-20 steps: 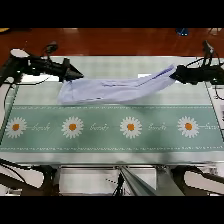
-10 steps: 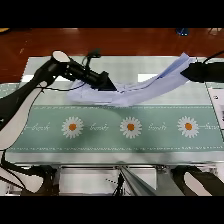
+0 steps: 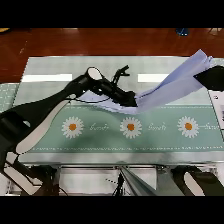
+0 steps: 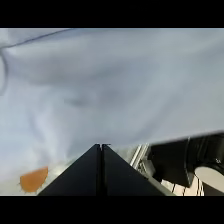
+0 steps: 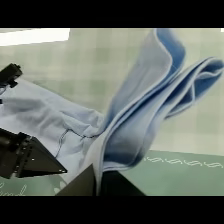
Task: Fold the shirts.
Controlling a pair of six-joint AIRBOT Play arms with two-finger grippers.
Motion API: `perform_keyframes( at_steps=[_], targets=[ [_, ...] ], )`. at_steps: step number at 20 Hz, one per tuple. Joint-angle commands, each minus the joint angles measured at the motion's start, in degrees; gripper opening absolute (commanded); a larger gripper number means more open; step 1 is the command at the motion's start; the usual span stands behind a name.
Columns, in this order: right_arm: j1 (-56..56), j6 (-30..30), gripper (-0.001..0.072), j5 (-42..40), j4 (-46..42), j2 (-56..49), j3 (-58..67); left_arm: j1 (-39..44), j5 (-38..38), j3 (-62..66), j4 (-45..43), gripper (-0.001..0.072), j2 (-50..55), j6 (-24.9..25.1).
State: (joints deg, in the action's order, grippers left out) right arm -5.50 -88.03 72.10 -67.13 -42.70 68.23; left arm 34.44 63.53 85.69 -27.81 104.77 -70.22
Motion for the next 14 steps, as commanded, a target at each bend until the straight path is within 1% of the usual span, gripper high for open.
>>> perform_keyframes(
  at_steps=[1,4,6,8,10,12,14],
  targets=[
    [0.07,-1.40,0.0017,2.91,2.23,1.86,0.02,5.79,-5.46,0.02,0.04,0.0032,2.84,-1.64],
    [0.07,-1.81,0.0017,2.93,2.69,1.86,0.04,10.36,-10.38,0.02,0.87,0.0031,4.20,-1.60],
    [0.07,-1.81,0.0017,2.95,2.51,1.86,0.02,10.34,-10.78,0.02,0.81,0.0031,4.42,-1.38],
    [0.09,-1.77,0.0017,2.54,2.56,1.86,0.04,7.43,-9.20,0.02,0.81,0.0030,3.63,-1.40],
    [0.72,-1.05,0.0016,0.31,3.96,1.84,0.02,2.60,-7.76,0.02,0.72,0.0029,1.25,-1.14],
    [4.72,-1.01,0.0016,-3.87,3.17,1.16,0.02,-3.15,-7.28,0.02,-0.44,0.0029,-2.99,-0.92],
    [10.51,-1.66,0.0017,-7.58,1.55,-1.68,0.02,-9.14,-6.43,0.02,-3.28,0.0029,-8.61,-0.92]
  ],
)
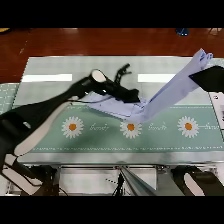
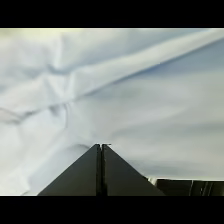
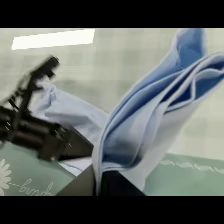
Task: Fold the shirts.
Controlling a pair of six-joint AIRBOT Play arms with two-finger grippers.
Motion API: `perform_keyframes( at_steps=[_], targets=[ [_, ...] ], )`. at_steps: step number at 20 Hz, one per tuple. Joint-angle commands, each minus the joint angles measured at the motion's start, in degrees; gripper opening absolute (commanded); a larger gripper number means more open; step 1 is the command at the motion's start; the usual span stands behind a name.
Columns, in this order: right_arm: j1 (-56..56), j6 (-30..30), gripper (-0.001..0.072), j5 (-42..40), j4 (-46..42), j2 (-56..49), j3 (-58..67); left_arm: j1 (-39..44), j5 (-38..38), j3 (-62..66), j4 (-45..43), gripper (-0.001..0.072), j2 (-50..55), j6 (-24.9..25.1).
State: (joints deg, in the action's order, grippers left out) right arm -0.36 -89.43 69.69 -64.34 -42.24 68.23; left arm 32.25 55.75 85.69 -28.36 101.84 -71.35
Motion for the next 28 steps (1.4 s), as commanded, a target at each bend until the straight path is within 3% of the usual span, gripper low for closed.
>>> perform_keyframes(
  at_steps=[1,5,10,11,12,13,14,17,23,24,26,27,28],
  targets=[
    [8.50,-0.59,0.0016,-7.63,-1.66,-4.48,0.02,-10.16,2.14,0.02,-4.37,0.0029,-8.79,0.22],
    [22.08,-1.14,0.0016,-24.48,-1.53,-15.58,0.02,-22.43,7.10,0.02,-10.86,0.0030,-19.98,0.15],
    [36.85,-4.33,0.0019,-44.89,-0.37,-33.97,0.02,-32.28,16.85,0.02,-11.34,0.0030,-28.61,0.15],
    [39.06,-4.33,0.0104,-48.00,1.14,-37.55,0.02,-32.72,18.32,0.02,-11.34,0.0030,-29.59,0.17],
    [41.03,-4.37,0.0330,-50.73,3.26,-40.83,0.02,-32.70,19.28,0.02,-11.37,0.0030,-30.21,0.17],
    [42.23,-4.42,0.0484,-52.22,5.09,-43.06,0.04,-32.59,20.02,0.02,-11.37,0.0030,-30.49,0.20],
    [42.36,-4.42,0.0488,-51.71,6.34,-43.93,0.02,-32.57,20.48,0.00,-11.41,0.0031,-30.47,0.17],
    [38.14,-4.37,0.0487,-41.11,1.07,-40.76,0.04,-32.74,20.48,-0.26,-16.20,0.0031,-30.45,0.17],
    [13.14,-3.41,0.0487,-3.08,-31.47,-23.45,0.00,-37.16,21.99,-0.28,-26.08,0.0034,-30.45,0.11],
    [8.15,-1.29,0.0487,1.14,-34.84,-21.70,-0.44,-38.36,23.06,-0.28,-26.34,0.0073,-30.38,0.13],
    [-2.84,2.93,0.0501,5.99,-32.39,-19.41,-4.22,-40.00,25.38,-0.90,-27.43,0.0348,-30.12,0.07],
    [-8.02,3.52,0.0564,6.62,-27.30,-18.91,-7.72,-40.46,25.59,-2.12,-29.14,0.0400,-30.12,-1.31],
    [-12.28,4.31,0.0573,6.21,-19.63,-18.84,-11.96,-40.46,25.59,-3.50,-30.91,0.0401,-30.10,-2.82]
  ],
)
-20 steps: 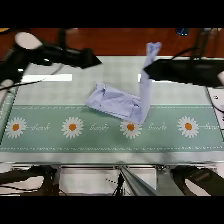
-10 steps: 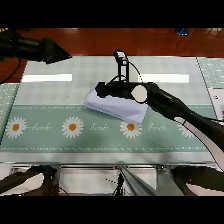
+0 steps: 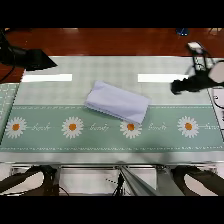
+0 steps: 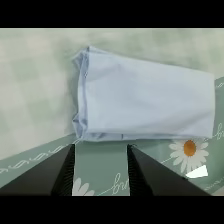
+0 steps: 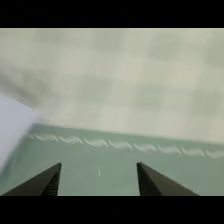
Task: Fold the shirts.
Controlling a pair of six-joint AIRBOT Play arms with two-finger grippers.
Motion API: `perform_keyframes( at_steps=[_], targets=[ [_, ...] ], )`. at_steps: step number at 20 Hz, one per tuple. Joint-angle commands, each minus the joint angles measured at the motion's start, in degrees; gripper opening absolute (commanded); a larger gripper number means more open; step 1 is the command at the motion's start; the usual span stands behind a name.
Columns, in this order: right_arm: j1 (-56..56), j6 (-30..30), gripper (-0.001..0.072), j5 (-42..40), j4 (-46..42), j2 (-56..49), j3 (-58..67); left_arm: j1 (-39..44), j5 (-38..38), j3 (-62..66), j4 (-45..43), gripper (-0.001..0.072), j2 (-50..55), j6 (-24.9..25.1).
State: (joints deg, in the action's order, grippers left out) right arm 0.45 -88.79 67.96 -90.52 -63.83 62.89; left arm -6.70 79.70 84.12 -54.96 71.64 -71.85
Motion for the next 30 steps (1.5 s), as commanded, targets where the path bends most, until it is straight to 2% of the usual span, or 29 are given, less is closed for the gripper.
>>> perform_keyframes(
  at_steps=[1,3,5,7,10,14,15,16,17,18,20,21,24,26,30],
  targets=[
    [-15.80,5.44,0.0596,6.16,15.19,2.75,-11.17,-1.44,1.64,-3.82,-5.33,0.0400,0.09,-2.62],
    [-16.76,10.19,0.0596,-1.03,33.27,2.73,-20.20,-1.42,1.64,-7.82,-5.31,0.0384,0.09,-2.62],
    [-13.68,12.87,0.0596,-11.08,46.16,2.60,-26.97,-1.42,1.66,-11.08,-5.29,0.0384,0.09,-3.10],
    [-7.93,13.16,0.0596,-18.97,50.64,0.98,-29.59,-1.42,2.05,-12.57,-5.27,0.0385,0.09,-3.45],
    [1.70,13.03,0.0596,-26.77,54.42,-4.11,-29.62,-1.38,2.23,-12.57,-5.05,0.0384,-0.46,-3.87],
    [11.15,13.03,0.0591,-35.91,65.18,-12.04,-29.62,-1.36,2.54,-12.57,-5.03,0.0384,-1.49,-3.89],
    [12.20,13.14,0.0549,-37.22,67.60,-12.72,-29.53,-1.38,2.62,-12.57,-5.01,0.0384,-1.88,-3.91],
    [12.63,13.55,0.0359,-37.75,67.98,-12.68,-29.00,-1.36,2.64,-12.57,-5.01,0.0384,-2.25,-3.91],
    [12.44,14.32,0.0121,-36.63,67.82,-12.17,-28.09,-1.38,2.67,-12.57,-5.01,0.0384,-2.67,-3.91],
    [11.50,15.61,0.0019,-34.32,67.10,-10.86,-26.60,-1.36,2.69,-12.57,-5.01,0.0384,-3.04,-3.91],
    [8.07,16.87,0.0018,-28.63,61.22,-5.81,-22.75,-1.36,2.71,-12.57,-4.83,0.0384,-3.67,-3.89],
    [5.20,15.32,0.0018,-25.46,56.02,-2.21,-20.37,-1.38,2.67,-12.57,-4.09,0.0384,-3.76,-3.89],
    [-6.40,2.95,0.0018,-16.04,36.87,8.79,-12.70,-1.38,0.90,-12.57,-0.50,0.0384,-3.69,-3.89],
    [-16.20,-1.70,0.0018,-8.87,25.79,15.19,-7.30,-1.36,-0.98,-12.57,2.36,0.0384,-3.69,-3.89],
    [-34.91,-2.03,0.0017,3.28,12.02,23.15,-1.70,-1.38,-3.13,-12.57,3.37,0.0384,-3.69,-3.85]
  ],
)
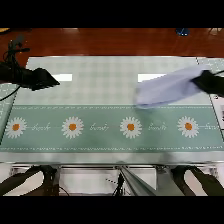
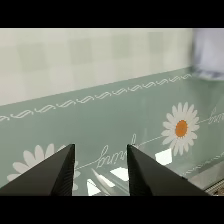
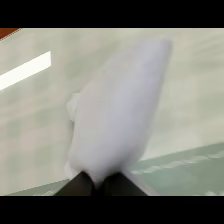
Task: Fold the shirts.
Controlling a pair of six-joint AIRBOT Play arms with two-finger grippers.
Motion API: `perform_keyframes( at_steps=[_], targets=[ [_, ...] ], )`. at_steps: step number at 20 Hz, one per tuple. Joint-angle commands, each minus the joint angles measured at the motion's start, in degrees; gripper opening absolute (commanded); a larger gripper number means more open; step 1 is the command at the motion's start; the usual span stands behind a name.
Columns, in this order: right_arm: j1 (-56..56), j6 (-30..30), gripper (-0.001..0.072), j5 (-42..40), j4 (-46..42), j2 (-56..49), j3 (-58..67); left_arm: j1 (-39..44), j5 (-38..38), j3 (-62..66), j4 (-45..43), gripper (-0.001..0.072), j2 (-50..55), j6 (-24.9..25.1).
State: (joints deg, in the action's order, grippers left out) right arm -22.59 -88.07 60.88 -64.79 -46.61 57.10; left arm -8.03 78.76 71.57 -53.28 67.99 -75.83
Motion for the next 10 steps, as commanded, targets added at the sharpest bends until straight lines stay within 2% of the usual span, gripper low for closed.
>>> perform_keyframes(
  at_steps=[1,5,10],
  targets=[
    [-15.74,-2.67,0.0017,13.77,-17.25,6.75,4.07,-0.04,-2.73,-0.02,1.70,0.0384,-0.04,0.15],
    [-25.75,1.53,0.0016,23.47,-26.80,6.67,2.38,-0.04,-3.85,-0.02,1.68,0.0384,-0.04,2.03],
    [-31.63,1.46,0.0017,31.08,-36.15,6.67,-4.07,-0.04,-9.70,-0.02,1.64,0.0384,0.22,3.37]
  ],
)
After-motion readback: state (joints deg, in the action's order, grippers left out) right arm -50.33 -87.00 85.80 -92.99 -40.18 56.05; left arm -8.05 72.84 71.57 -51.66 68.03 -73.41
